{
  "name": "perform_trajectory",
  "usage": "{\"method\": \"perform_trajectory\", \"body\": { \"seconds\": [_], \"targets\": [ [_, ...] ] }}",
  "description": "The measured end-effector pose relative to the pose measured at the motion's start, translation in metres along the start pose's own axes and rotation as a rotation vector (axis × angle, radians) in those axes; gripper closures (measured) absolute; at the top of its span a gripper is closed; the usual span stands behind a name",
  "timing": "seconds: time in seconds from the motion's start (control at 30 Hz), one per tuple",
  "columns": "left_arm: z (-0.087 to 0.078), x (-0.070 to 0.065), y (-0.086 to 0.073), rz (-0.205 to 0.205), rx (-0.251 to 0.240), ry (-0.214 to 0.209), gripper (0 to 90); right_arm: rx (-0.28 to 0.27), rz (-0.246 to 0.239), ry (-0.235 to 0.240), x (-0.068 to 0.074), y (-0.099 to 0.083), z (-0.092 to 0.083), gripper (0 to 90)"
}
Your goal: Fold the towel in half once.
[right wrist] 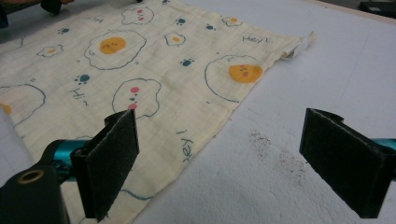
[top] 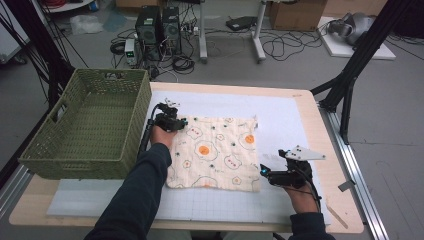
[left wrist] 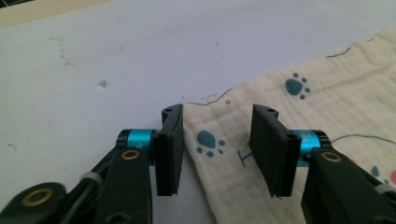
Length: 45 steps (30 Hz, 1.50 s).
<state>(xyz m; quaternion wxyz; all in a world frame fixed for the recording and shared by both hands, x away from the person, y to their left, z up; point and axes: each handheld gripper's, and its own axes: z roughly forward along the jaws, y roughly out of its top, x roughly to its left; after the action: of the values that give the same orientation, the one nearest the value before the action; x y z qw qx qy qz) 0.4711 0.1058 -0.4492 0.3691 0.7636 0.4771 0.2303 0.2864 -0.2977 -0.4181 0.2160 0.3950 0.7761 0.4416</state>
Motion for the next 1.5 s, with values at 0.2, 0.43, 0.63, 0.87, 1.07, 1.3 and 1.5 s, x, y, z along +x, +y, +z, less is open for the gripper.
{"method": "perform_trajectory", "body": {
  "seconds": [0.2, 0.43, 0.63, 0.87, 1.07, 1.3, 1.5],
  "targets": [
    [0.000, -0.001, 0.000, -0.002, -0.008, -0.045, 81.3, 0.004, 0.009, 0.003, -0.001, 0.000, -0.001, 11.1],
    [-0.003, 0.006, -0.002, -0.054, -0.024, -0.069, 86.3, 0.001, 0.006, 0.001, -0.001, 0.000, 0.000, 11.1],
    [-0.012, 0.012, -0.002, -0.093, -0.070, -0.088, 86.5, 0.013, 0.013, -0.002, -0.005, 0.002, 0.004, 11.1],
    [-0.021, 0.015, -0.004, -0.122, -0.115, -0.118, 86.4, 0.057, 0.071, 0.012, -0.019, 0.010, 0.021, 11.1],
    [-0.025, 0.016, -0.007, -0.129, -0.129, -0.127, 86.4, 0.100, 0.122, 0.019, -0.038, 0.024, 0.047, 11.1],
    [-0.028, 0.018, -0.007, -0.126, -0.141, -0.129, 86.4, 0.132, 0.126, -0.006, -0.056, 0.041, 0.075, 11.6],
    [-0.031, 0.020, -0.006, -0.120, -0.148, -0.129, 86.4, 0.127, 0.154, -0.022, -0.072, 0.048, 0.087, 19.9]
  ]
}}
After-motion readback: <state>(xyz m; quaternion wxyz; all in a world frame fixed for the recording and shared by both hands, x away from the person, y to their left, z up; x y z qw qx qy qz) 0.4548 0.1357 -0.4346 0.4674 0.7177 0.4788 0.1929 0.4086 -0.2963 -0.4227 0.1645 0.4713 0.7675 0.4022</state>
